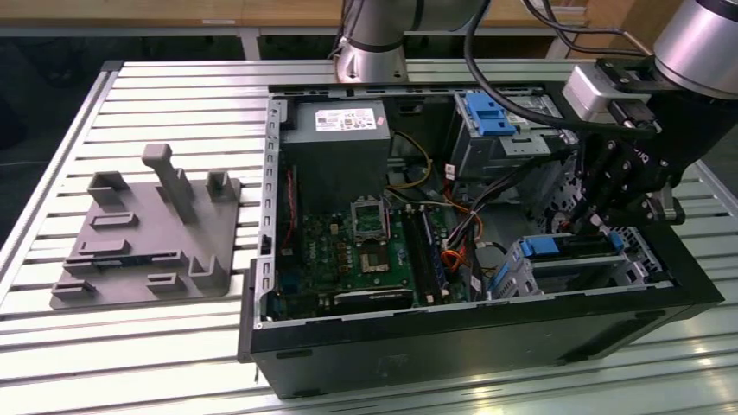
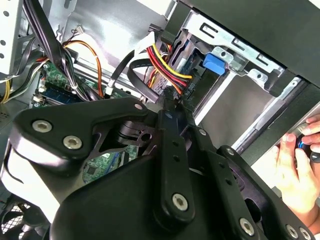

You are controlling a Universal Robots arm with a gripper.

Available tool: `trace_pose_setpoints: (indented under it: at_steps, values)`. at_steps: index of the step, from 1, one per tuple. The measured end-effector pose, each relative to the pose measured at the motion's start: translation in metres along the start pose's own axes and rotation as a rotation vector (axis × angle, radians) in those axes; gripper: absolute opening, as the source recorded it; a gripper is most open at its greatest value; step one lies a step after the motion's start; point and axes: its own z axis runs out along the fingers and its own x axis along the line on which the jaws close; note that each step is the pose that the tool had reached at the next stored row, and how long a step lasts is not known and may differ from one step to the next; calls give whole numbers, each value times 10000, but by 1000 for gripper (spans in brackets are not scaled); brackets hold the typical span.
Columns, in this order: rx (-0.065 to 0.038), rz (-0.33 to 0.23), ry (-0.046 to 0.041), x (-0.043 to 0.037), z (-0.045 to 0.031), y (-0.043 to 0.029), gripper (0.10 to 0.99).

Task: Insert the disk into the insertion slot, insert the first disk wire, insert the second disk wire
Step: 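Insert the second disk wire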

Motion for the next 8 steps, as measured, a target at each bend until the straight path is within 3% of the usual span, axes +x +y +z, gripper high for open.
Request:
trace_pose_setpoints:
  at_steps: [8]
  values:
    - [0,0,0,7,15,-1,196]
